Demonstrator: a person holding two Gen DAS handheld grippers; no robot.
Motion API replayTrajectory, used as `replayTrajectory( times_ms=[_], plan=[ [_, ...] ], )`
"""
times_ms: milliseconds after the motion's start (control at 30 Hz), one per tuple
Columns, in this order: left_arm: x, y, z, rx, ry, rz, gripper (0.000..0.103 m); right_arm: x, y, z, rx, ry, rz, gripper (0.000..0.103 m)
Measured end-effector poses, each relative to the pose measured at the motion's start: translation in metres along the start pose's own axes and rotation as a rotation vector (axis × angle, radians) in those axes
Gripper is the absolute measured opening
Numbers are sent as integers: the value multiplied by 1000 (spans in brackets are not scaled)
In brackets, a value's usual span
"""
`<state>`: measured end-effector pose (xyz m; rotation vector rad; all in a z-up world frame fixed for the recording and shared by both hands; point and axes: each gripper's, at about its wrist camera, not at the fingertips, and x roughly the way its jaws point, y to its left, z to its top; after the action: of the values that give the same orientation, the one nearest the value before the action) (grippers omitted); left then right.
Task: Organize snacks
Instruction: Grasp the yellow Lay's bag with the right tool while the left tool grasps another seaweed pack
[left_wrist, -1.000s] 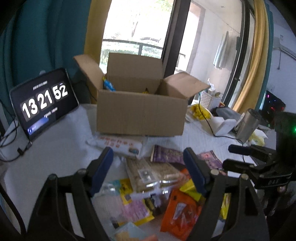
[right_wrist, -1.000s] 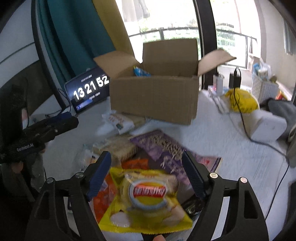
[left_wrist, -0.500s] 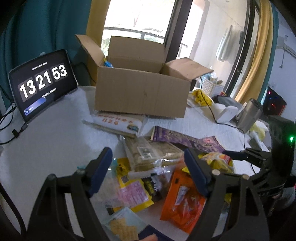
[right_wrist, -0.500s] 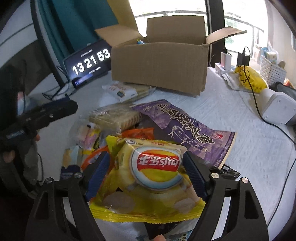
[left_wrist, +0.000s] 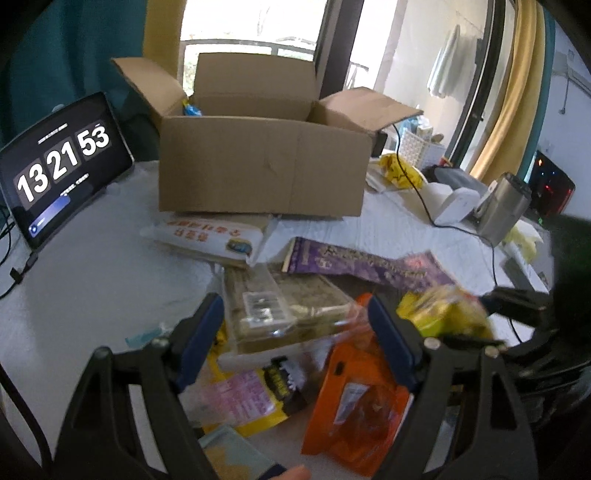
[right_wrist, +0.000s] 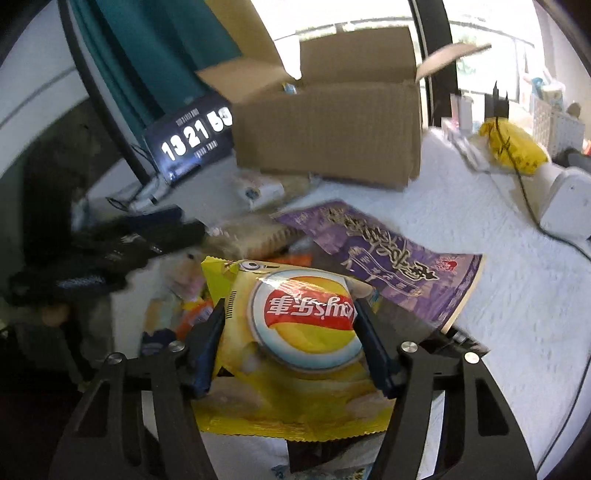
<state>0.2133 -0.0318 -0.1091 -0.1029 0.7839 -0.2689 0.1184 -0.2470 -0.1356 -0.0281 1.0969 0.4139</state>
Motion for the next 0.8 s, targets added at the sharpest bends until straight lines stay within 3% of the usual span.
replayTrajectory(
  times_ms=[233, 333, 667, 800],
  plan=[
    [27, -12, 12, 11, 51, 22, 82, -35, -25, 20, 31, -121, -2, 68],
    [46, -13, 12, 17, 113, 53, 82, -43, -37, 25, 50, -155, -4, 68],
    [68, -4, 7, 7, 179, 94, 81, -50, -71, 29, 105, -189, -37, 68],
    [63, -4, 6, 28, 177, 89, 68, -52, -72, 29, 107, -201, -40, 68]
  ],
)
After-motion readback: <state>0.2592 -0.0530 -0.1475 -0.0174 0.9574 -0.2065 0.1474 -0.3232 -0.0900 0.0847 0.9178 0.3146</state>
